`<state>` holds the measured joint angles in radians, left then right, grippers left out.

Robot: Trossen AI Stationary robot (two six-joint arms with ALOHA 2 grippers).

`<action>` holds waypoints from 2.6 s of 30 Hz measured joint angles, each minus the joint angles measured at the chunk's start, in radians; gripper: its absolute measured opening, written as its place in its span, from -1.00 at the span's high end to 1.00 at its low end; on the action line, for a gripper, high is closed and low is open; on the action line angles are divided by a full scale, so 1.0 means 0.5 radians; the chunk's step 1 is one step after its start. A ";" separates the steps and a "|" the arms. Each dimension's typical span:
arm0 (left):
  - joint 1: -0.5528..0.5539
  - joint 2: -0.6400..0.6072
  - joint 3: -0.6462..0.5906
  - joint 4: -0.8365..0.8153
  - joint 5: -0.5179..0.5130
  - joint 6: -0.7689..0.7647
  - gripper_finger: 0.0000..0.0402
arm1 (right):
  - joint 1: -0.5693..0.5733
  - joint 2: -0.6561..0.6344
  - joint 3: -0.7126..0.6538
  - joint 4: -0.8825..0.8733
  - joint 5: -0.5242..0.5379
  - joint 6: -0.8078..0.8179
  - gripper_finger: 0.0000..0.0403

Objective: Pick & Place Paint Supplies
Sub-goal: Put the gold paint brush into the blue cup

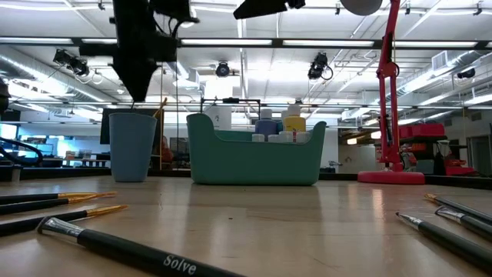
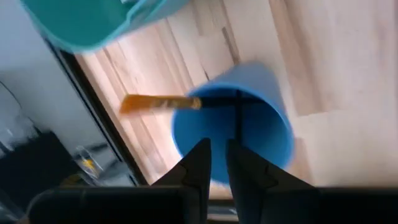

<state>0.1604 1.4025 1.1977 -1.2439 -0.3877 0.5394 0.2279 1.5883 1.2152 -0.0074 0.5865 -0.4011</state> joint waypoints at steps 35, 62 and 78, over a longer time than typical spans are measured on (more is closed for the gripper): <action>-1.516 0.000 -0.602 1.336 -0.272 -2.954 0.71 | 0.003 0.000 0.000 -0.482 -0.479 0.160 0.05; -1.574 0.000 -1.228 2.303 0.005 -2.508 0.56 | 0.003 0.000 0.000 -0.499 -0.893 0.788 0.05; -1.660 0.431 -1.220 2.514 -0.107 -3.070 0.35 | 0.002 0.000 0.000 -0.613 -0.892 0.782 0.05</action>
<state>-0.6697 1.6178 0.5877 0.0131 -0.4410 -0.9955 0.2291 1.5883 1.2152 -0.3140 0.1406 -0.0101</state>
